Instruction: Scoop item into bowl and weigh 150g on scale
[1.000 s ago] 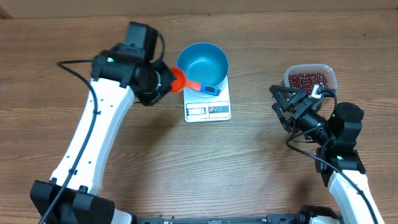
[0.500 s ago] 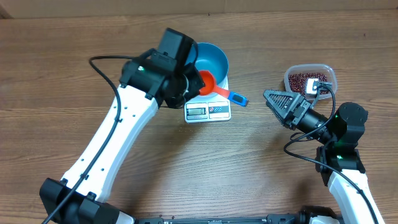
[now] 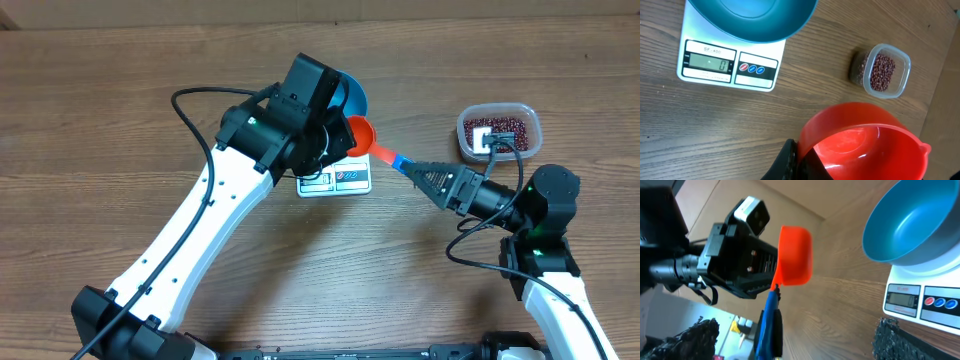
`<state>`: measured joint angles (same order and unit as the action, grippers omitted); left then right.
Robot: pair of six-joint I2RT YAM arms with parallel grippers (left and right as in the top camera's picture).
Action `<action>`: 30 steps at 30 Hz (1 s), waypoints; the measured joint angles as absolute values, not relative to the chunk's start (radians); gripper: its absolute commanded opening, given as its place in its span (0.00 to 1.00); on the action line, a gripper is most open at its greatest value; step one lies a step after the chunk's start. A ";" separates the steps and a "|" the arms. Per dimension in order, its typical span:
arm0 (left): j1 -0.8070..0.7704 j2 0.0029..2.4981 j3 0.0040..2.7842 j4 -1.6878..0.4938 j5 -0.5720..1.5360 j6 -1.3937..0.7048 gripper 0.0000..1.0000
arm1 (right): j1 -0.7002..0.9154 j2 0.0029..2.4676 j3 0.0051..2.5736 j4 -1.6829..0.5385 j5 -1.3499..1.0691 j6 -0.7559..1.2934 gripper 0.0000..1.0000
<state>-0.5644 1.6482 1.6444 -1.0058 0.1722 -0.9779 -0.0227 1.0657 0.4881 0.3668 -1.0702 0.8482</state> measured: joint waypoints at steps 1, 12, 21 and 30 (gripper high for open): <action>-0.569 1.648 1.644 -1.005 0.172 -0.978 0.04 | -0.017 1.066 0.488 0.368 -1.070 0.842 1.00; -0.611 1.649 1.644 -0.994 0.161 -0.999 0.04 | -0.005 1.066 0.488 0.389 -1.070 0.816 0.88; -0.638 1.689 1.644 -0.990 0.161 -1.139 0.04 | -0.005 1.066 0.488 0.392 -1.053 0.812 0.85; -0.639 1.694 1.644 -0.979 0.127 -1.241 0.04 | -0.005 1.066 0.488 0.400 -0.981 0.860 0.85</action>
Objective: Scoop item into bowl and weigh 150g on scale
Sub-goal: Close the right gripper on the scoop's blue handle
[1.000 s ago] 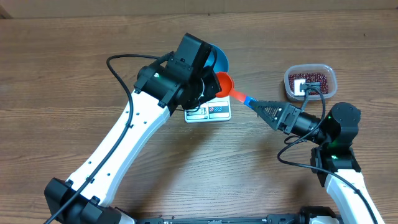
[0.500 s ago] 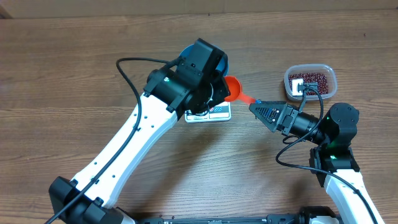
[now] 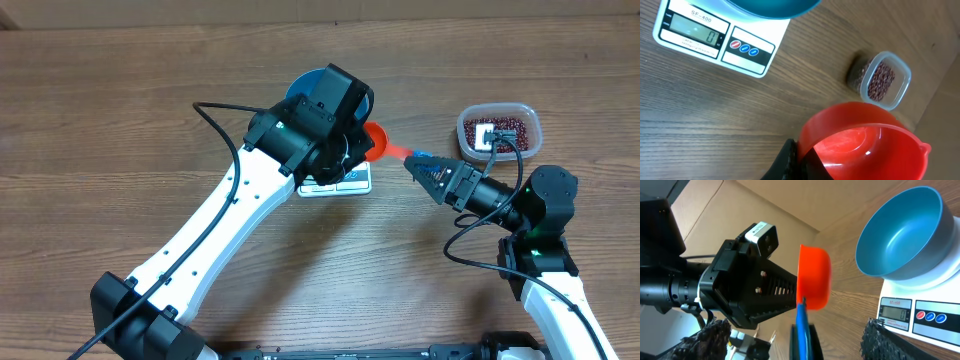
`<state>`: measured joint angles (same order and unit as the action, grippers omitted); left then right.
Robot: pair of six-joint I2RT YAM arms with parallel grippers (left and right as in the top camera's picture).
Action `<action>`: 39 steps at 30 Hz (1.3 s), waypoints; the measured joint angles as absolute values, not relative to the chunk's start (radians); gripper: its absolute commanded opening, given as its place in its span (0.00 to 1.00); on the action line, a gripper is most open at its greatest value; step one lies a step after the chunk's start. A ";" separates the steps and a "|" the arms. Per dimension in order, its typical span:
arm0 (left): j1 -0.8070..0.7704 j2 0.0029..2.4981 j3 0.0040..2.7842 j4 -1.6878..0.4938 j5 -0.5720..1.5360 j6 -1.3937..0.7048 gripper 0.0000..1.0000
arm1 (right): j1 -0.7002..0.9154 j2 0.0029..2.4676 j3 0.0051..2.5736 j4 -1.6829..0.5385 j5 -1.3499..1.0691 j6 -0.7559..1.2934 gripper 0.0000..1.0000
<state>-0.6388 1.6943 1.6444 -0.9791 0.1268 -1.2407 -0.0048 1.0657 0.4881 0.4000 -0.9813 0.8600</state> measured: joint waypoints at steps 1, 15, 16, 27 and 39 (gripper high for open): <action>-0.640 1.694 1.644 -0.971 0.123 -1.253 0.04 | -0.005 1.066 0.488 0.402 -0.978 0.866 0.85; -0.655 1.695 1.644 -0.953 0.116 -1.305 0.04 | -0.005 1.066 0.488 0.462 -0.953 0.936 0.85; -0.655 1.695 1.644 -0.953 0.116 -1.307 0.04 | -0.005 1.066 0.488 0.462 -0.953 0.936 0.85; -0.655 1.695 1.644 -0.953 0.116 -1.307 0.04 | -0.005 1.066 0.488 0.463 -0.953 0.945 0.66; -0.662 1.695 1.644 -0.941 0.120 -1.308 0.04 | -0.005 1.066 0.488 0.463 -0.954 0.946 0.63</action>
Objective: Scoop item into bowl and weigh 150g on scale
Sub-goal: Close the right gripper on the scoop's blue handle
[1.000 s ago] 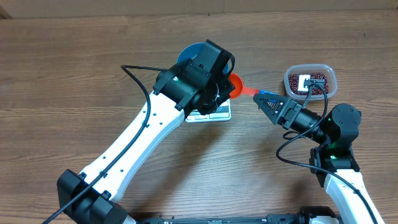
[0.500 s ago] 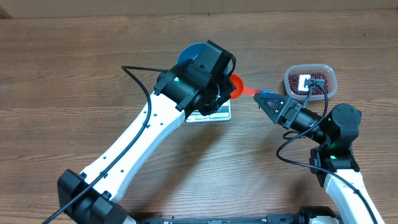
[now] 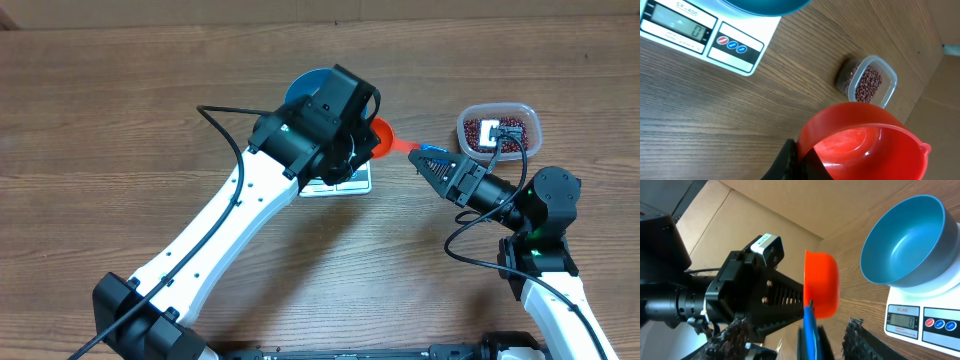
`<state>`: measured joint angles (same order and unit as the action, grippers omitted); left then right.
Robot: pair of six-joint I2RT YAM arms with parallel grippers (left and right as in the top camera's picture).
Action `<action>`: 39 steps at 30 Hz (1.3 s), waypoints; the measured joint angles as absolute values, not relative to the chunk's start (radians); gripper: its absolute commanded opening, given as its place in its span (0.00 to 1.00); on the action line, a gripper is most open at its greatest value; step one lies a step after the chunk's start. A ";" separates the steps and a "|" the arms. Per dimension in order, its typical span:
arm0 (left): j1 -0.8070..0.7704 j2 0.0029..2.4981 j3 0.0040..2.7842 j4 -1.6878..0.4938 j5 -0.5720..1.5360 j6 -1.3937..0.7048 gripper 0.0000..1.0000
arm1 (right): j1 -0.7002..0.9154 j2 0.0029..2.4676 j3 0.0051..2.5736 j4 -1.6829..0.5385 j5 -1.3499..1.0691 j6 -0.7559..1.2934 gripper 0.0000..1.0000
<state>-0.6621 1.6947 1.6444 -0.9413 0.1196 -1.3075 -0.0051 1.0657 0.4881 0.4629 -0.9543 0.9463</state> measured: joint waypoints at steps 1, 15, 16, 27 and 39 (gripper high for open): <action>-0.667 1.695 1.644 -0.941 0.120 -1.308 0.04 | -0.005 1.066 0.488 0.463 -0.955 0.947 0.63; -0.706 1.695 1.644 -0.939 0.100 -1.310 0.04 | -0.005 1.066 0.488 0.463 -0.956 0.950 0.40; -0.706 1.695 1.644 -0.938 0.100 -1.310 0.04 | -0.005 1.066 0.488 0.464 -0.958 0.945 0.36; -0.706 1.695 1.644 -0.928 0.097 -1.325 0.04 | -0.005 1.066 0.488 0.463 -0.962 0.949 0.18; -0.706 1.695 1.644 -0.927 0.097 -1.333 0.04 | -0.005 1.066 0.488 0.463 -0.962 0.949 0.10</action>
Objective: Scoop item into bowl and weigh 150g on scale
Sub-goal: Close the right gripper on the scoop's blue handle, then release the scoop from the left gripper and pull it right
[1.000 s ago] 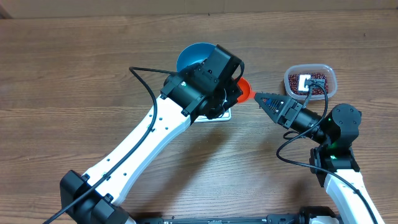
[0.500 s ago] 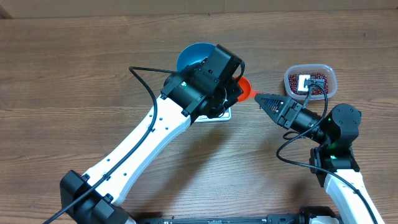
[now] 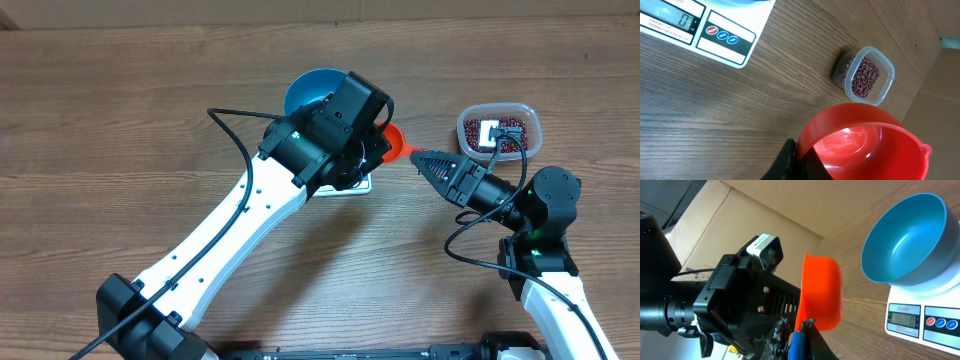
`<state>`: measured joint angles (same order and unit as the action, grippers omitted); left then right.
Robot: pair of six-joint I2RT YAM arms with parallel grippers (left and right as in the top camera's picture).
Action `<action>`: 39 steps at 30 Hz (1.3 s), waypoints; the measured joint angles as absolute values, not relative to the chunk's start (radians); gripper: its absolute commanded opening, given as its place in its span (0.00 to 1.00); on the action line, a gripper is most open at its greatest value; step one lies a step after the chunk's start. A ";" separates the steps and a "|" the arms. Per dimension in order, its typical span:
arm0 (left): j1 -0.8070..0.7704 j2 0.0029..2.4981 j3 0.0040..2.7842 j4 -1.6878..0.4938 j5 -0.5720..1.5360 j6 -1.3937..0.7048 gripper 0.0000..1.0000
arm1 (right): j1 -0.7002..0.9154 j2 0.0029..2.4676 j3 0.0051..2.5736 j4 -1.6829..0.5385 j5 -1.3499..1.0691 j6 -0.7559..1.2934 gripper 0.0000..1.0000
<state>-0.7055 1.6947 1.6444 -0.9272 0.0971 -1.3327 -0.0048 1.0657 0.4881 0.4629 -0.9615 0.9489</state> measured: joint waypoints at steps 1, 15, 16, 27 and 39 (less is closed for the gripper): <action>-0.706 1.695 1.644 -0.927 0.097 -1.333 0.04 | -0.005 1.066 0.488 0.463 -0.962 0.949 0.11; -0.706 1.695 1.644 -0.945 0.096 -1.333 0.04 | -0.005 1.066 0.488 0.462 -0.965 0.949 0.14; -0.706 1.695 1.644 -0.945 0.096 -1.333 0.04 | -0.005 1.066 0.488 0.463 -0.965 0.949 0.13; -0.707 1.695 1.644 -0.946 0.093 -1.333 0.10 | -0.005 1.066 0.488 0.461 -0.964 0.947 0.04; -0.707 1.695 1.644 -0.963 0.084 -1.338 0.97 | -0.005 1.067 0.488 0.458 -0.965 0.948 0.04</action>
<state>-0.7074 1.6947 1.6444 -0.9634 0.0841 -1.3380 -0.0048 1.0672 0.4881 0.4583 -0.9653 0.9482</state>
